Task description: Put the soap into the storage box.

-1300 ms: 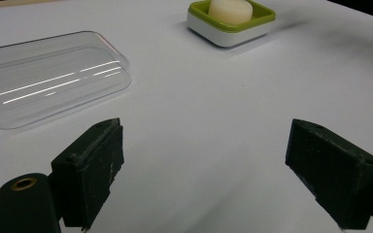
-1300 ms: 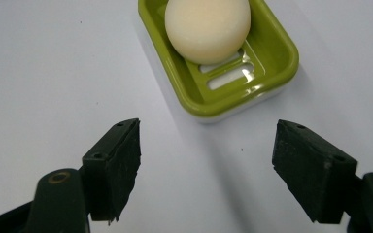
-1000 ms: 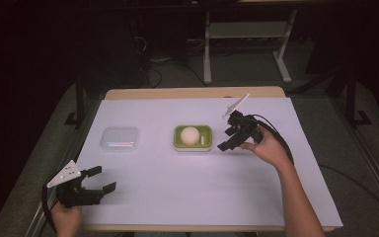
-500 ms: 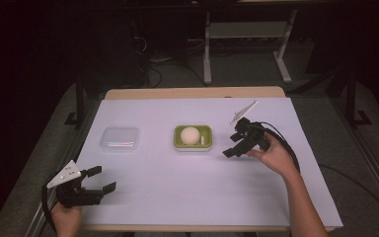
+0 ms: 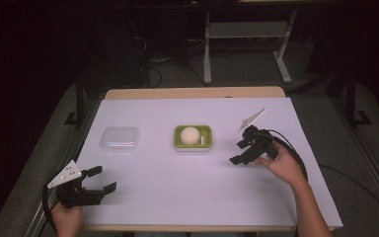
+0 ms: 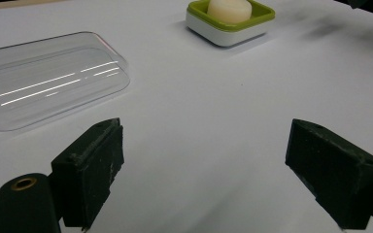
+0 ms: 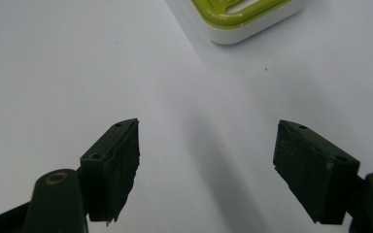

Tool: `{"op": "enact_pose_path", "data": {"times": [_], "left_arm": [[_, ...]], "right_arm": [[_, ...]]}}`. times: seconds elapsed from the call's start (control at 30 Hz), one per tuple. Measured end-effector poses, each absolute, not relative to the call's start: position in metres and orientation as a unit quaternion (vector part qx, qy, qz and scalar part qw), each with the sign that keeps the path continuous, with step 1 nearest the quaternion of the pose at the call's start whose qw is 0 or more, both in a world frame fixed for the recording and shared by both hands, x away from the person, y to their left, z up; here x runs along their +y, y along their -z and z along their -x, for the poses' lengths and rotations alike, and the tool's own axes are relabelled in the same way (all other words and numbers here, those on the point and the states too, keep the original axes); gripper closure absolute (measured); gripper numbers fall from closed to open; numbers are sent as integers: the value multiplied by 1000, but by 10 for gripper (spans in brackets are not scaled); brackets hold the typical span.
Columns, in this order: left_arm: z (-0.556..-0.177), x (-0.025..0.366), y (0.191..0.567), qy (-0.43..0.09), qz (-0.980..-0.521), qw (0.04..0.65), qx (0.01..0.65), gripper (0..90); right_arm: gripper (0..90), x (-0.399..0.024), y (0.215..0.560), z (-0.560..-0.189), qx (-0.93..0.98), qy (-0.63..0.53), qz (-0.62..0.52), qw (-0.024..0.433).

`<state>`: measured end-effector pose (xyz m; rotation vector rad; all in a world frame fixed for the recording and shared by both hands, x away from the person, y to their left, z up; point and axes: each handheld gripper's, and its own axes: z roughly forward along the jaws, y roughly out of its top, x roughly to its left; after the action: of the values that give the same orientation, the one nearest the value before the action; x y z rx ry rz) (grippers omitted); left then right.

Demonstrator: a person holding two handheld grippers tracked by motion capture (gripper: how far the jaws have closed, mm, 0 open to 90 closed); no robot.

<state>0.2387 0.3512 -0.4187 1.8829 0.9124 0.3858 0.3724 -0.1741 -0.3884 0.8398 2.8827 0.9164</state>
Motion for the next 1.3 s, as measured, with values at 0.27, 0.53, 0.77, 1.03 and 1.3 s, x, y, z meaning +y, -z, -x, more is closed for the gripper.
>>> {"op": "enact_pose_path", "data": {"times": [0.27, 0.53, 0.77, 1.03, 1.3], "left_arm": [[-239, 351, 419, -158, -778, 480, 373, 133], [-239, 350, 419, -160, -778, 481, 371, 133], [-239, 349, 420, -157, -775, 484, 375, 133], [-239, 348, 419, -160, -779, 480, 370, 133], [-239, 347, 420, -158, -781, 477, 370, 133]], "right_arm": [[241, -185, 392, -360, 913, -300, -276, 5], [241, -198, 397, -346, 909, -305, -282, 11], [241, -206, 406, -332, 907, -308, -288, 10], [248, -212, 414, -311, 902, -303, -306, 22], [224, -227, 425, -277, 884, -331, -328, 40]]}}
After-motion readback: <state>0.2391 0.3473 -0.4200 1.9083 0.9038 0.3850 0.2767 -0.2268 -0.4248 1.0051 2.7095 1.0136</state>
